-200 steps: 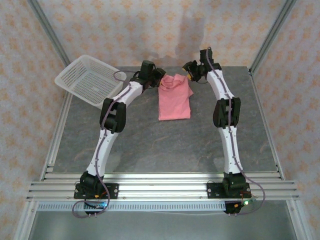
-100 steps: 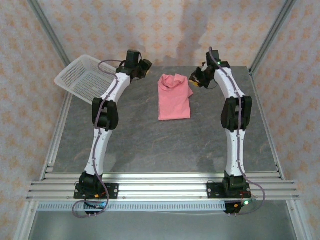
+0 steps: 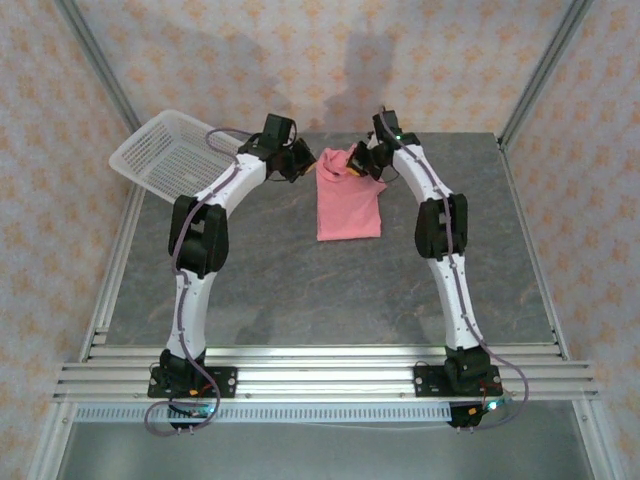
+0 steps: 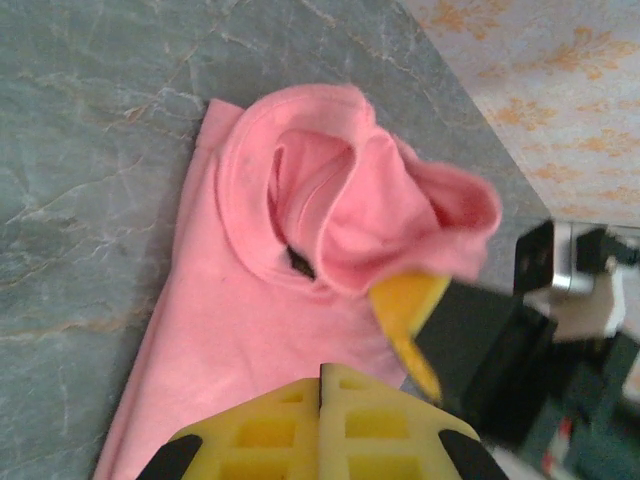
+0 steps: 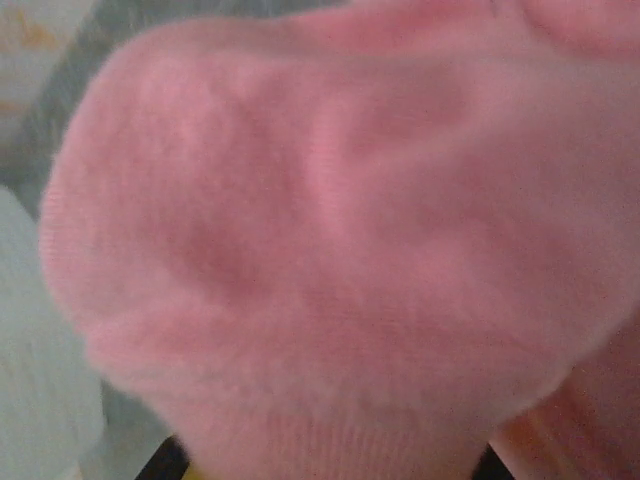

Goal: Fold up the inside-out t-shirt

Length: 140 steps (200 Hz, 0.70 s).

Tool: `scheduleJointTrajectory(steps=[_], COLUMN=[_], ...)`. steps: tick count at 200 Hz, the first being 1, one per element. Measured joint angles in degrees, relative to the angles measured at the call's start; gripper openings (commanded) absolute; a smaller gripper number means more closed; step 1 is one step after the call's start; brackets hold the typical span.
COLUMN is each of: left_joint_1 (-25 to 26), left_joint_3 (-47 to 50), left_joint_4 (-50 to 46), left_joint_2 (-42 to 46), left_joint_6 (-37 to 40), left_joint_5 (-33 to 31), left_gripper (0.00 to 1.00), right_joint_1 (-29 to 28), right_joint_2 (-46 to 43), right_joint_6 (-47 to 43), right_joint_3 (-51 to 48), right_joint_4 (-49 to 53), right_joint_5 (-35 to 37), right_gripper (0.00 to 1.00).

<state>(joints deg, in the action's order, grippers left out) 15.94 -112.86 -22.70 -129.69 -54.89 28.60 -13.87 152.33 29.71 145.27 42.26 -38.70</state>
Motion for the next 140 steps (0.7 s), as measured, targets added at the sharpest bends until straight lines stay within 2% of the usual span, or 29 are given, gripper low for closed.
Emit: scheduleJointTrajectory(steps=[30,47,76,89,103,119,140], left_joint_1=[0.20,0.26,0.57,0.57,0.57,0.57,0.57], left_joint_3=[5.90,8.66,9.53,9.35,7.32,2.95,-4.96], left_joint_4=[1.16,1.22,2.01,2.36,2.38,2.38,2.21], left_joint_2=[3.23,4.96,5.57,5.49,4.20,0.98,-5.35], left_joint_6=[0.02,0.00,-0.02,0.02,0.33,0.46,1.68], left_joint_5=[0.63,1.07,1.49,1.51,1.38,0.83,0.33], left_gripper=[0.01,0.05,0.15,0.21,0.31,0.40,0.46], right_joint_1=[1.46,2.67,4.00,4.20,4.44,4.72,5.77], right_joint_2=[6.38,9.57,12.85,12.74,11.50,8.59,-0.07], right_joint_6=[8.70,12.83,17.90,19.43,19.50,16.65,9.22], right_joint_3=[6.03,8.00,10.54,11.28,11.39,11.19,6.01], right_joint_4=[-7.52,-11.91,-17.84,-19.67,-19.58,-15.56,-7.82], right_joint_5=[2.82,3.52,2.43,1.29,0.31,-0.11,1.57], right_gripper=[0.00,0.04,0.15,0.25,0.35,0.41,0.51])
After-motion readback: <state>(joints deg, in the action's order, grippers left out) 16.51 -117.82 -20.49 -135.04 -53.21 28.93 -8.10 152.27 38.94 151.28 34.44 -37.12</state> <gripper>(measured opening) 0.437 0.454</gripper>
